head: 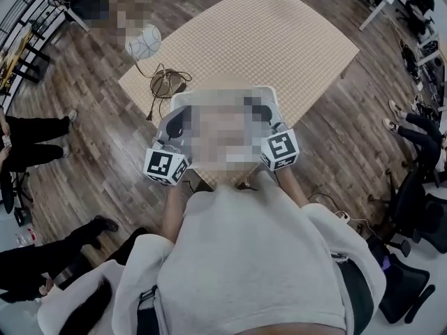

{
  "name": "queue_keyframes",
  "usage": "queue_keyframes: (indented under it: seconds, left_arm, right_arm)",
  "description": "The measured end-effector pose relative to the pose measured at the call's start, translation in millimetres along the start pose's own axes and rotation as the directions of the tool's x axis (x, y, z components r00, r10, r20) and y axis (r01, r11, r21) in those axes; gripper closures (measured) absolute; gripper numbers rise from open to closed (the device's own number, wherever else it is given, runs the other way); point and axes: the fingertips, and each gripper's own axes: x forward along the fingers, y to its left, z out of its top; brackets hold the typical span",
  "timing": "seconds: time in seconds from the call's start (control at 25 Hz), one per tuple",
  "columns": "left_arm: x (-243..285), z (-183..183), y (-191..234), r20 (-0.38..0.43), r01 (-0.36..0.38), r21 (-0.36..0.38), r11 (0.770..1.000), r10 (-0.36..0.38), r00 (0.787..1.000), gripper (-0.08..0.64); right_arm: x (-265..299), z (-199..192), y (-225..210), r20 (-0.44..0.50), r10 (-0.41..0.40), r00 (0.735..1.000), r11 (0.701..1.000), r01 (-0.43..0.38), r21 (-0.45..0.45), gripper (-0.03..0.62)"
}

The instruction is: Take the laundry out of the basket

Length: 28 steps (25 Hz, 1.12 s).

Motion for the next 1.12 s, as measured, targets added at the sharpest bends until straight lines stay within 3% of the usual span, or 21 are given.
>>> queue_keyframes:
  seconds: [0.2,0.68,1.12]
  left_arm:
    - [3,-3,1,0.002,0.009,-0.002,1.0,-0.009,1.0,0.554]
    - [4,-8,40,-0.003,0.085,-0.037,0.996,-0.086,0.996,0.554]
    - [-4,-35,52,-0.046,0.058,-0.102,0.993,-0.063,0.997,0.554]
  right_arm:
    - [6,-3,0,-0.006,-0.007,1.0,1.0,0.007,0.003,0.594]
    - [28,-8,10,-0.051,-0.104,0.993,0.994,0.105,0.013,0.594]
    - [28,-62,16,-0.174,-0.097,0.98,0.99,0.113,0.086,0.594]
